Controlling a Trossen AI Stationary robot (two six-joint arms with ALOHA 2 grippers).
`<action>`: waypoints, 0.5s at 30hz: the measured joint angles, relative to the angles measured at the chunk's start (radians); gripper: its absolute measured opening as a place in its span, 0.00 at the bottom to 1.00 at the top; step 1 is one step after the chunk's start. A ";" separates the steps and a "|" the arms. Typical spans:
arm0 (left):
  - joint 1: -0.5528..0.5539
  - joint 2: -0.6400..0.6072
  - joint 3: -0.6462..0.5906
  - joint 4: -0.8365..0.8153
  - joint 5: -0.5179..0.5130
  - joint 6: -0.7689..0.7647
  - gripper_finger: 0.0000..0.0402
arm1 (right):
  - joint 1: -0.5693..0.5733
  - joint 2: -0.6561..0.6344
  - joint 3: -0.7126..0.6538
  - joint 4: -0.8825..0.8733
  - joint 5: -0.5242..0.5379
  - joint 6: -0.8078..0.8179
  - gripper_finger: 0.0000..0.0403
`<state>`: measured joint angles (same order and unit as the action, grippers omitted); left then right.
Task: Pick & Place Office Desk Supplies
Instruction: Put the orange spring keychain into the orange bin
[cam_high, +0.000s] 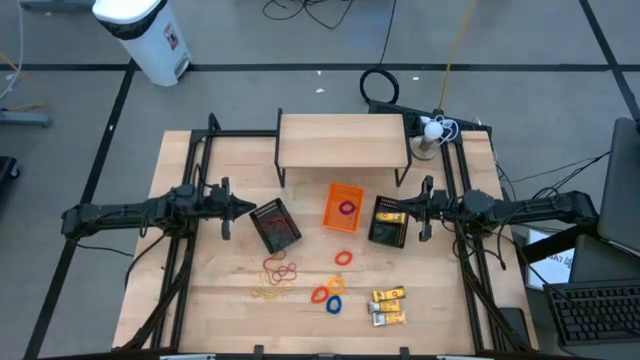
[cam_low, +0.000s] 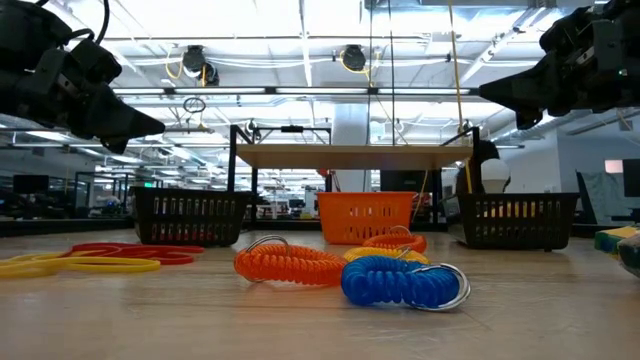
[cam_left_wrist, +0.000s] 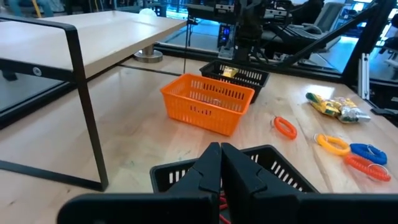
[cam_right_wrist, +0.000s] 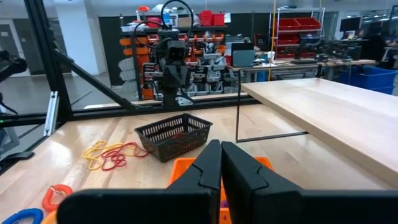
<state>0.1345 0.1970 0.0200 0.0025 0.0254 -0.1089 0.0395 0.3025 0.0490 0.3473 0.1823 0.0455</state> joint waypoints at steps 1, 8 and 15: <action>0.000 0.000 0.000 0.000 0.000 0.001 0.02 | 0.000 0.000 0.002 0.000 0.000 -0.007 0.01; 0.000 0.000 0.000 -0.005 -0.035 0.023 0.02 | 0.056 0.131 0.109 -0.048 0.146 -0.064 0.00; 0.000 0.002 0.001 -0.008 -0.056 0.017 0.02 | 0.197 0.496 0.375 -0.196 0.277 -0.068 0.00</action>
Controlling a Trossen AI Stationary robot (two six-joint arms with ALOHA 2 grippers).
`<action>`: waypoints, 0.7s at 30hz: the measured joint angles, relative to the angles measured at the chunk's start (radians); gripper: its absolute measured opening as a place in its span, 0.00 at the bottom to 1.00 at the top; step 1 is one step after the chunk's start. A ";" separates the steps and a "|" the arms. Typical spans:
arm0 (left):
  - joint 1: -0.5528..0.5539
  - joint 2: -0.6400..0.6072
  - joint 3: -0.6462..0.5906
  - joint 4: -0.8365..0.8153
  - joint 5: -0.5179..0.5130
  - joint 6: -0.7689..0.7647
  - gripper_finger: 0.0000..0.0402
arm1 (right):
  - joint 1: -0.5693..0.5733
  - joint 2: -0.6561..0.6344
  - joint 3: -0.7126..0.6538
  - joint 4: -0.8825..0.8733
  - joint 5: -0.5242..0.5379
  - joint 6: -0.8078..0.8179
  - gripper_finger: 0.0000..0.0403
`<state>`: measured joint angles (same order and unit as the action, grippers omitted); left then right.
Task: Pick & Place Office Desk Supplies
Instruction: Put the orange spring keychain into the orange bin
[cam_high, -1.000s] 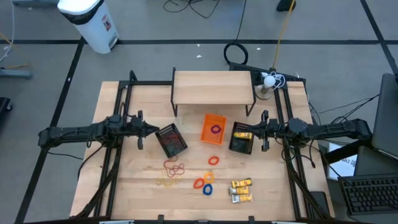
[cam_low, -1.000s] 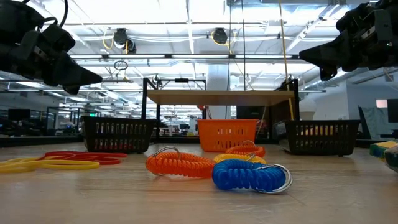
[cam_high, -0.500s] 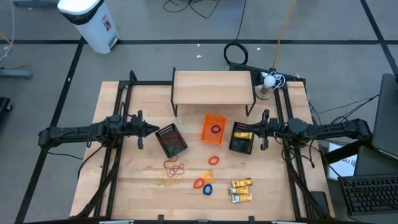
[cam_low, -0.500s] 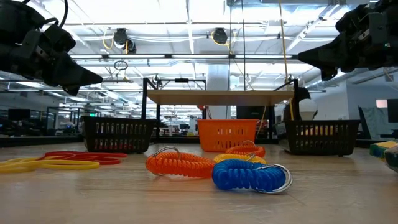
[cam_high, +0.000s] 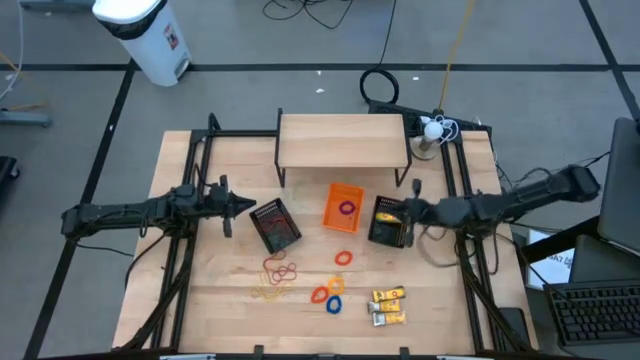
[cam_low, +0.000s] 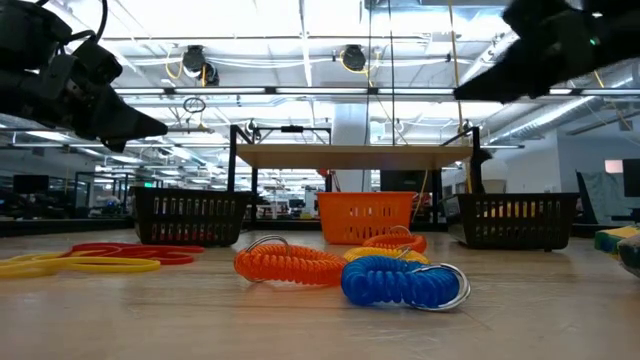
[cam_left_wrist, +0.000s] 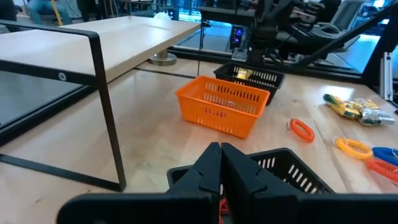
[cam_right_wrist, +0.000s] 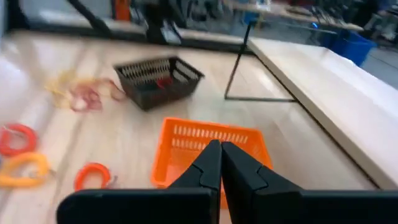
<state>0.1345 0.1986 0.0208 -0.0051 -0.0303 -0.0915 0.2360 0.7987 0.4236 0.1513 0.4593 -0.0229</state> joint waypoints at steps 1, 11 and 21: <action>0.000 0.000 0.000 0.000 0.000 0.000 0.02 | 0.019 0.063 0.047 -0.029 0.035 0.002 0.01; 0.000 0.000 0.000 -0.002 0.003 -0.021 0.03 | 0.053 0.602 0.519 -0.378 -0.146 0.086 0.26; 0.000 0.000 0.000 -0.002 0.004 -0.025 0.02 | 0.044 0.858 0.664 -0.384 -0.340 -0.076 0.47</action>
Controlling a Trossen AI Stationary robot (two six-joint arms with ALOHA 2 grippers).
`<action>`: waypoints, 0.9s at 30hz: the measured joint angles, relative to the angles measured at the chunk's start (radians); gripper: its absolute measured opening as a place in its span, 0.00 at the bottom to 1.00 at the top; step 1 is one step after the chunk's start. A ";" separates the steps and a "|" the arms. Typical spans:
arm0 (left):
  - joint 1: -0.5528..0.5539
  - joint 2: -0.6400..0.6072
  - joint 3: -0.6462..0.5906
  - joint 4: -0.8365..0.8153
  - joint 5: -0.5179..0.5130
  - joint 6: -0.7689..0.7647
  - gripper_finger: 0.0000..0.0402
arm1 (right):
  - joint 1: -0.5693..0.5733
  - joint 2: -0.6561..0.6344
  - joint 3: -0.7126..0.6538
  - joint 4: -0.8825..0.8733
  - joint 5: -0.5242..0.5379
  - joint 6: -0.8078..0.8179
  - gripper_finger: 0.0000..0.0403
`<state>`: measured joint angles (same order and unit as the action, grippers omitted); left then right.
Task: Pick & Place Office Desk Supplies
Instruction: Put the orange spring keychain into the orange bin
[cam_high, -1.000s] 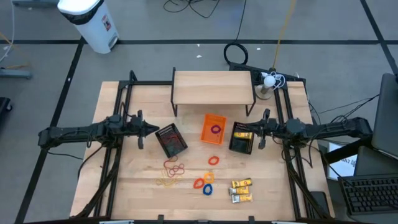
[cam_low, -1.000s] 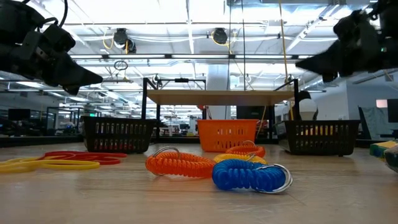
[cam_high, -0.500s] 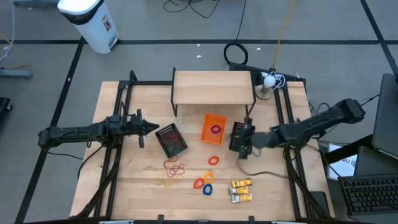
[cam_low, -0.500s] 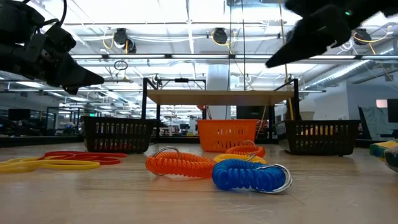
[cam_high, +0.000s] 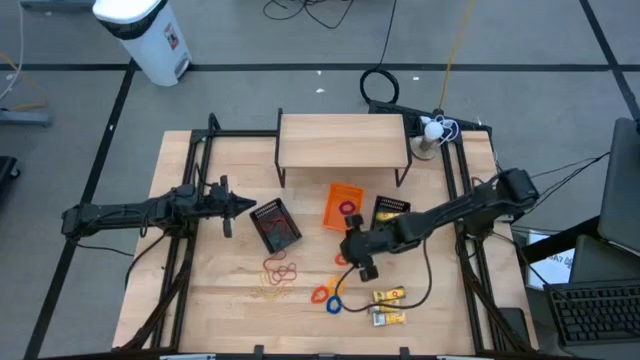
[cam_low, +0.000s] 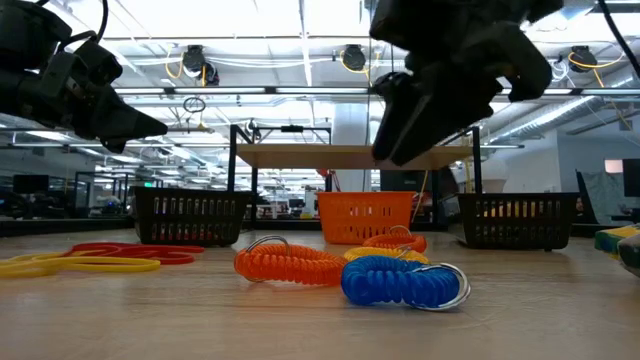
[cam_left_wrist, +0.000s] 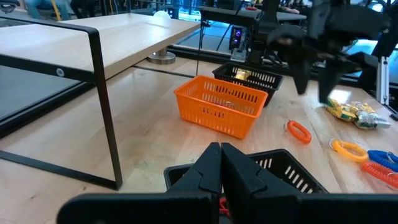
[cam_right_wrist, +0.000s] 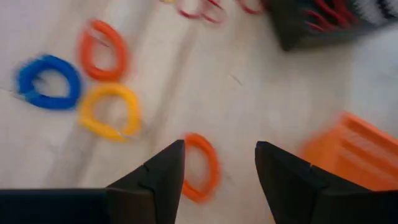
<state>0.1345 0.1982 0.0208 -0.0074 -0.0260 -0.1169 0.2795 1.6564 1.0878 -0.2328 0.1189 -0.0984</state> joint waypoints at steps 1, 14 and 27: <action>0.000 0.000 0.000 0.000 0.000 0.000 0.02 | -0.003 0.013 0.000 0.021 -0.023 -0.007 0.47; 0.000 0.000 0.000 0.000 0.001 -0.017 0.02 | -0.016 0.122 0.002 0.026 0.030 -0.041 0.41; 0.000 0.000 0.000 0.000 0.001 -0.018 0.02 | -0.051 0.179 0.001 0.019 -0.016 -0.043 0.38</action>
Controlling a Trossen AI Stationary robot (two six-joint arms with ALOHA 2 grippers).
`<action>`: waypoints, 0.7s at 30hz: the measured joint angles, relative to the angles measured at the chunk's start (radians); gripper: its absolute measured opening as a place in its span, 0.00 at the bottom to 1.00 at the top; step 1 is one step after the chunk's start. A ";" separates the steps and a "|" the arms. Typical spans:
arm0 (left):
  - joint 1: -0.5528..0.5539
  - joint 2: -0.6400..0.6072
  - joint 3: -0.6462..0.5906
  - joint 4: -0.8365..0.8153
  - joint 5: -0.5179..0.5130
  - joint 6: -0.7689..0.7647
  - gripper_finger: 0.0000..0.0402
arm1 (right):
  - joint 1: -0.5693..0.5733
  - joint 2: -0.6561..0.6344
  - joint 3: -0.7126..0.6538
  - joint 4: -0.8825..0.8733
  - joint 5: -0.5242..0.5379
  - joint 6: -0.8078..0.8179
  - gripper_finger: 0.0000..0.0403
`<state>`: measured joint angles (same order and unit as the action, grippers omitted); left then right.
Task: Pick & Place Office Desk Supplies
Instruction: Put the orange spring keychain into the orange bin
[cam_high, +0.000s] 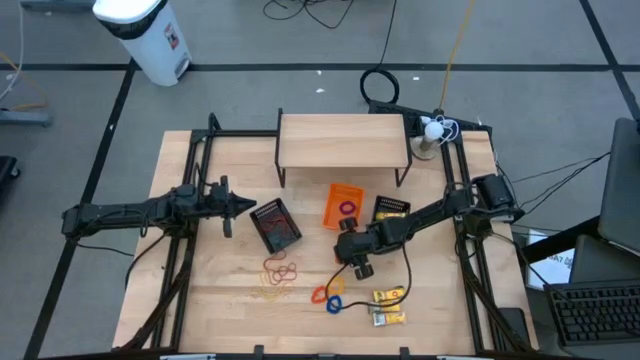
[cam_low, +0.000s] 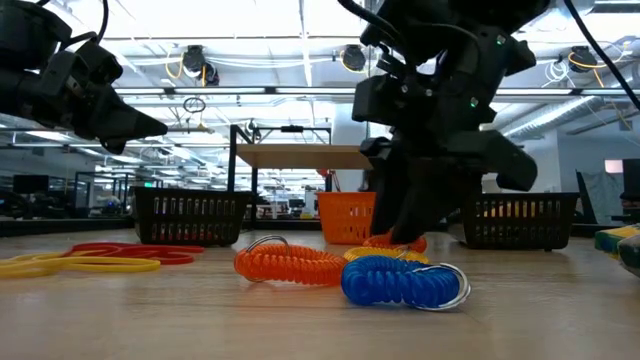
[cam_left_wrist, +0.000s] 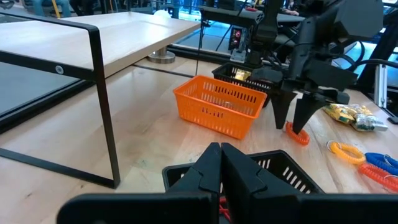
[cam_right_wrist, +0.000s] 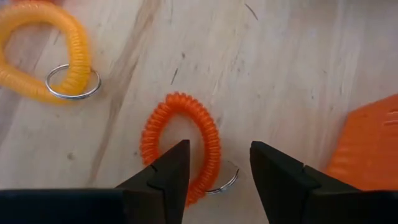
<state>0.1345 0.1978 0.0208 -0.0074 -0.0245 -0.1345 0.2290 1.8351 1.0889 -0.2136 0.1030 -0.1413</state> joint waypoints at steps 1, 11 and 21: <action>0.000 0.000 0.000 0.000 0.000 0.000 0.03 | -0.002 0.000 0.000 0.000 -0.001 0.001 0.38; 0.000 0.000 0.000 0.000 0.000 0.000 0.02 | -0.013 0.000 0.000 -0.008 -0.106 0.028 0.23; 0.000 0.000 0.000 0.000 -0.001 0.000 0.03 | -0.013 0.000 0.000 0.011 -0.104 0.027 0.04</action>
<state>0.1344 0.1979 0.0204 -0.0074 -0.0250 -0.1345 0.2157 1.8351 1.0885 -0.2022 -0.0013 -0.1139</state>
